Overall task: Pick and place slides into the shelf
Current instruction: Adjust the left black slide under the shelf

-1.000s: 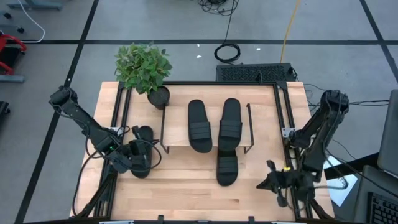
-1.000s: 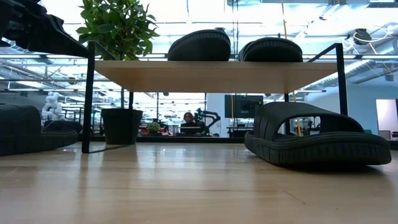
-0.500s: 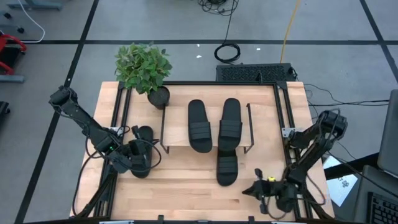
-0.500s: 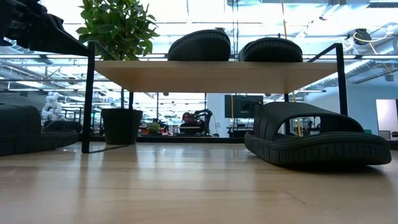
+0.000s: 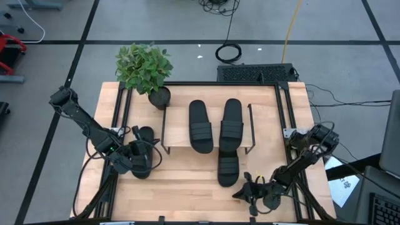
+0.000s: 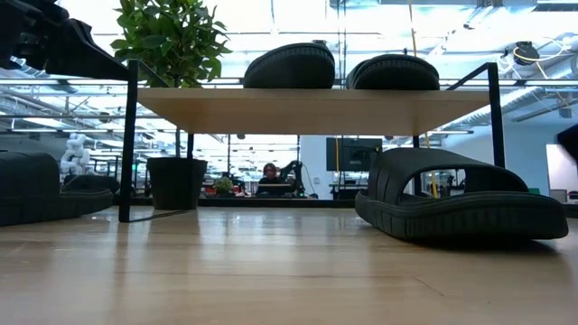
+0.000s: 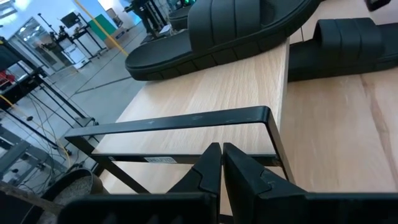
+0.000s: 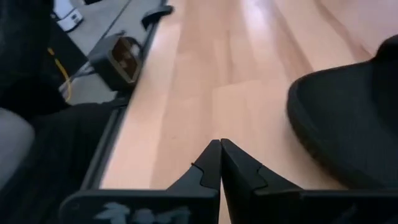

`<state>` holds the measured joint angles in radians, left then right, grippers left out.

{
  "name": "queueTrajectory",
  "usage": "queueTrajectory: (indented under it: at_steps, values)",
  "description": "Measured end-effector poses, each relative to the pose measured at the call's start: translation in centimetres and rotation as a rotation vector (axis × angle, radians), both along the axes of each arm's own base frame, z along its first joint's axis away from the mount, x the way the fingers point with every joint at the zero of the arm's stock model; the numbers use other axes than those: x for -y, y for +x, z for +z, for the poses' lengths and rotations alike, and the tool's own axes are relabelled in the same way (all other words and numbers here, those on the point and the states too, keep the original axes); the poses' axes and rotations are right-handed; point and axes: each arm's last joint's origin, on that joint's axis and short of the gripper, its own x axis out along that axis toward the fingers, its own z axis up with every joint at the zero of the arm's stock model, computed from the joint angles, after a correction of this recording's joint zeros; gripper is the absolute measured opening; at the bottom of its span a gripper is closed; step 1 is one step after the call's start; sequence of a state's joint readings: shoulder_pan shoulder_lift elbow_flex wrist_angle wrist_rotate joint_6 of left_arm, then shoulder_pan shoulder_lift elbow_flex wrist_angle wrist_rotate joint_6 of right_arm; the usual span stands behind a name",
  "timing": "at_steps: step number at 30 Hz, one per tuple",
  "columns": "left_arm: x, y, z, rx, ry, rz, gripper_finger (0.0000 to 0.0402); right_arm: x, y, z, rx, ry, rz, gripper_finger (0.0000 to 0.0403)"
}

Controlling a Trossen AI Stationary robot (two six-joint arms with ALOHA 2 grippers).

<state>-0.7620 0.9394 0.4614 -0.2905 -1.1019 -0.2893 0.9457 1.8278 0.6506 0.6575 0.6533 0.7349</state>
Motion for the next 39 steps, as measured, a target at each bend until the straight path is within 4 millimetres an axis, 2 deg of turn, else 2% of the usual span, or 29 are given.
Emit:
queueTrajectory:
  at_steps: [9,20,31,35,39]
  values:
    - [0.0,0.0,0.0,0.000,-0.001,0.000,0.0021,1.3,1.5,-2.1,-0.042,0.010,-0.097,0.0000]
    - [0.0,0.0,0.0,0.001,-0.004,0.001,0.0021,3.5,3.2,-2.4,-0.027,-0.067,-0.233,0.0000]
    - [0.0,0.0,0.0,0.002,-0.006,0.001,0.0021,5.0,4.0,-2.8,-0.072,-0.078,-0.319,0.0000]
    - [0.0,0.0,0.0,0.002,-0.008,0.001,0.0021,5.6,4.1,-3.0,-0.058,-0.091,-0.406,0.0000]
    - [0.0,0.0,0.0,0.002,-0.010,0.001,0.0021,5.7,4.0,-3.0,-0.059,-0.093,-0.411,0.0000]
